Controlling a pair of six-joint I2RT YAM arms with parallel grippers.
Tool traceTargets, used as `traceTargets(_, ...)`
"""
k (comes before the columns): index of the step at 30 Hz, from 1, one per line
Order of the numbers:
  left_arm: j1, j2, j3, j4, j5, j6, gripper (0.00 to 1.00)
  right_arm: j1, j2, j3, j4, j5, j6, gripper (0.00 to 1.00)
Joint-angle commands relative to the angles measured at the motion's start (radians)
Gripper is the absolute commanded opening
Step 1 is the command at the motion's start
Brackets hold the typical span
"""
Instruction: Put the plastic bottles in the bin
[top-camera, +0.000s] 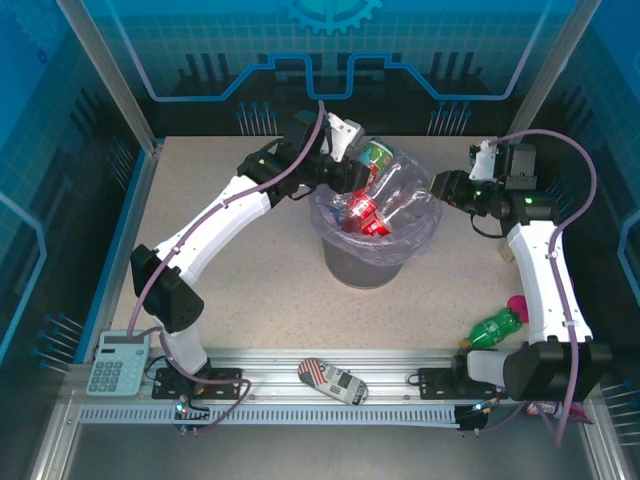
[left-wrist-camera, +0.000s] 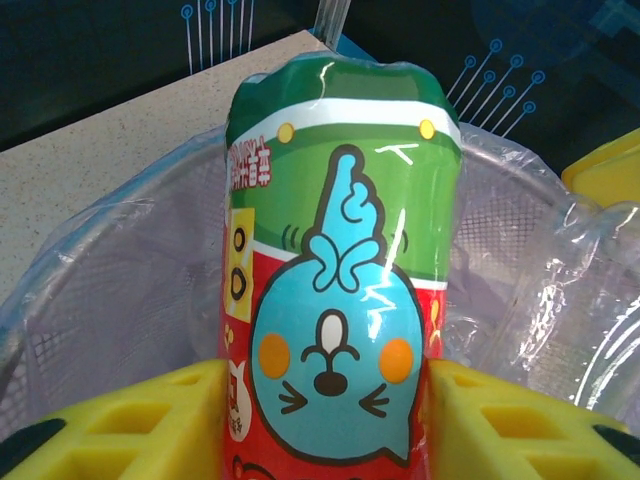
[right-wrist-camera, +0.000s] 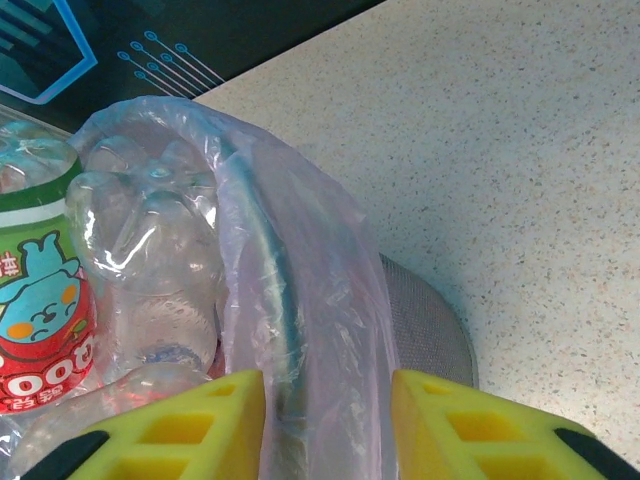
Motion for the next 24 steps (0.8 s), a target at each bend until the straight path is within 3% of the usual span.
traceTargets(1,-0.004,0.023,-0.034,-0.026,-0.022,-0.010,0.47,0.005,-0.005,-0.020,0.016,-0.026,0.009,0.38)
traceTargets(7,-0.003,0.018,-0.041,-0.025,-0.027,-0.015,0.47,0.005,-0.006,0.004,0.012,-0.023,0.006,0.38)
traceTargets(11,-0.005,0.012,-0.005,-0.024,-0.026,-0.008,0.50,0.000,-0.007,0.023,0.050,-0.094,0.038,0.38)
traceTargets(19,-0.003,0.005,0.061,-0.053,-0.070,0.039,0.63,-0.031,-0.007,0.095,-0.006,-0.018,0.015,0.48)
traceTargets(24,-0.002,0.003,0.054,-0.051,-0.088,0.049,0.64,-0.041,-0.020,0.083,-0.013,-0.032,0.018,0.47)
